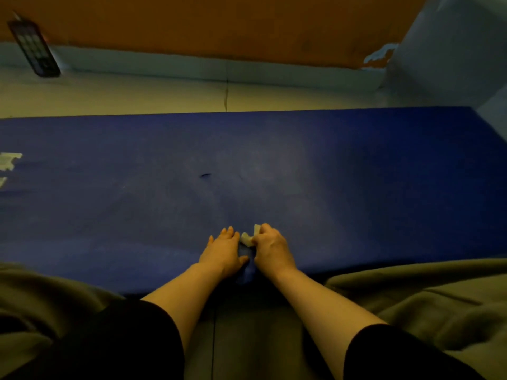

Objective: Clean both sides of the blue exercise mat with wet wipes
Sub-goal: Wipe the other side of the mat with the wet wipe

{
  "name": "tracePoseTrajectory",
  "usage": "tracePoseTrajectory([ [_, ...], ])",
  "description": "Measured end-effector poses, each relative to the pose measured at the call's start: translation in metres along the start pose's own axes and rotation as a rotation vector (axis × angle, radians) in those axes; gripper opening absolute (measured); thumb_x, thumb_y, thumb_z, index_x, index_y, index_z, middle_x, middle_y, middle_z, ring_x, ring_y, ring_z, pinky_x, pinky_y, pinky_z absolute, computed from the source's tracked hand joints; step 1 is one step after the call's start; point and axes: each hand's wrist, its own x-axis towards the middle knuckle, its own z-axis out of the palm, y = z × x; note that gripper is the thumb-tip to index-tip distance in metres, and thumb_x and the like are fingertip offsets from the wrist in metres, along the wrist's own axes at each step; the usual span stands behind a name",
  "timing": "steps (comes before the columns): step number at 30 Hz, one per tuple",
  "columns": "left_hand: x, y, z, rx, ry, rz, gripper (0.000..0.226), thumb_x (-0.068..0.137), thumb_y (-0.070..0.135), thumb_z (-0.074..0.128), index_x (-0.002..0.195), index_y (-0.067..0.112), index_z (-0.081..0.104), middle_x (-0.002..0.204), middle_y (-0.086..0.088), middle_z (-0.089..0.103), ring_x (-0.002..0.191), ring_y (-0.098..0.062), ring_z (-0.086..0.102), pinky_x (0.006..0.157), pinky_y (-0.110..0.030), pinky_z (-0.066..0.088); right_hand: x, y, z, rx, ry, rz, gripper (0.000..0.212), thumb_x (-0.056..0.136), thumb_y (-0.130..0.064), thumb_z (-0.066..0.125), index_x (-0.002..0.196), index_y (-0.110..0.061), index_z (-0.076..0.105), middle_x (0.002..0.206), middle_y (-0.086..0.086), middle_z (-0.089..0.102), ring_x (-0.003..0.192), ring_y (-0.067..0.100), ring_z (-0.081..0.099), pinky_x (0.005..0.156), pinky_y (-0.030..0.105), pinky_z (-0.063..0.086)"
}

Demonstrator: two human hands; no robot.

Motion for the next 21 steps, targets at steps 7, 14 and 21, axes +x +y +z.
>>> tracePoseTrajectory([
  [7, -0.017, 0.003, 0.004, 0.045, -0.016, 0.017, 0.075, 0.1, 0.045, 0.044, 0.154, 0.008, 0.007, 0.162, -0.01, 0.0, 0.149, -0.027, 0.002, 0.12, -0.049, 0.005, -0.011, 0.049, -0.026, -0.102, 0.155, 0.212, 0.02, 0.087, -0.006, 0.051, 0.102, 0.001, 0.063, 0.108, 0.018, 0.054, 0.098, 0.037, 0.053, 0.081, 0.037, 0.041],
  [14, -0.029, 0.012, 0.006, 0.061, -0.031, 0.007, 0.077, 0.098, 0.045, 0.046, 0.154, 0.01, 0.007, 0.162, -0.01, 0.0, 0.149, -0.026, 0.001, 0.12, -0.048, 0.004, -0.031, 0.002, -0.007, -0.062, 0.018, -0.004, 0.021, 0.091, -0.017, 0.054, 0.103, -0.003, 0.064, 0.107, 0.012, 0.052, 0.098, 0.029, 0.052, 0.08, 0.031, 0.039],
  [21, -0.035, 0.021, 0.001, 0.072, -0.084, 0.0, 0.063, 0.104, 0.029, 0.039, 0.154, 0.009, 0.007, 0.162, -0.01, -0.001, 0.149, -0.028, 0.0, 0.119, -0.052, 0.005, -0.039, 0.045, -0.03, -0.122, 0.128, 0.221, 0.021, 0.084, -0.002, 0.05, 0.103, 0.001, 0.06, 0.11, 0.015, 0.053, 0.102, 0.034, 0.052, 0.086, 0.036, 0.043],
])
